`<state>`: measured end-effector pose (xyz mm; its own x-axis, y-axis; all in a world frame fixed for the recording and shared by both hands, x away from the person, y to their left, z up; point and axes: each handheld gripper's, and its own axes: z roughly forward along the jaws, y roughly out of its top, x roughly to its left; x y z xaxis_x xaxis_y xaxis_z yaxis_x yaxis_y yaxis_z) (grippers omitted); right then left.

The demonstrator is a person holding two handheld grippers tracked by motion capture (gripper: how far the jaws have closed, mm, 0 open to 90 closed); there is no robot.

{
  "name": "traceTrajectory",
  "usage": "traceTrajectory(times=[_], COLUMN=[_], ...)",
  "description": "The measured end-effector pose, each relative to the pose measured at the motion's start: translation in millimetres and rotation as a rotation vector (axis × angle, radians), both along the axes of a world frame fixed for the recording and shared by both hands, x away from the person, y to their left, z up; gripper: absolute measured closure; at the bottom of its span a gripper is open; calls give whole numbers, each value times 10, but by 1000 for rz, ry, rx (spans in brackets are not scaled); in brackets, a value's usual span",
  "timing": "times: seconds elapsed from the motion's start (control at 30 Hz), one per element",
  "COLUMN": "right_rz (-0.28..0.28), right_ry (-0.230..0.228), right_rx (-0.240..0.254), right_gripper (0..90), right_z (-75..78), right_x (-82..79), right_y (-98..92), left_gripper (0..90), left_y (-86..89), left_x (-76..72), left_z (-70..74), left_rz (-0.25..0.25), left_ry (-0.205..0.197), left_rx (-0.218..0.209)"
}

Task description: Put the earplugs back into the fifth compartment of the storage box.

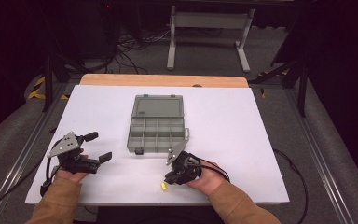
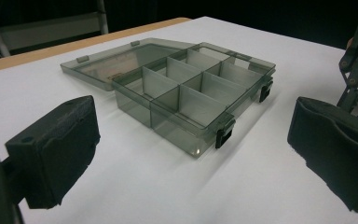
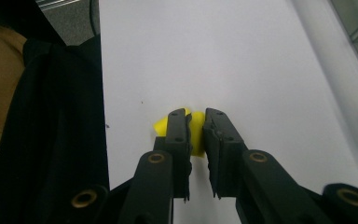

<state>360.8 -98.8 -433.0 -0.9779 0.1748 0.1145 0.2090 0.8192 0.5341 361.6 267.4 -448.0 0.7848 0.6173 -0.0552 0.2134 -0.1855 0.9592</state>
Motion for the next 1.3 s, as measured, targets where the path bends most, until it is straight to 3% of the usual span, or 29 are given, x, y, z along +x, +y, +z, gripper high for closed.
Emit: traceTrajectory(times=[0.8, 1.3], right_rz=[-32, -45], right_ry=[-55, -86], right_rx=[35, 93], right_gripper=[809, 809], right_z=[299, 419], right_x=[244, 459], right_y=[92, 240], left_gripper=[28, 27], left_y=[9, 12], left_x=[-2, -3], left_z=[4, 6], left_rz=[0, 0], left_ry=[-1, 0], left_rx=[-3, -7])
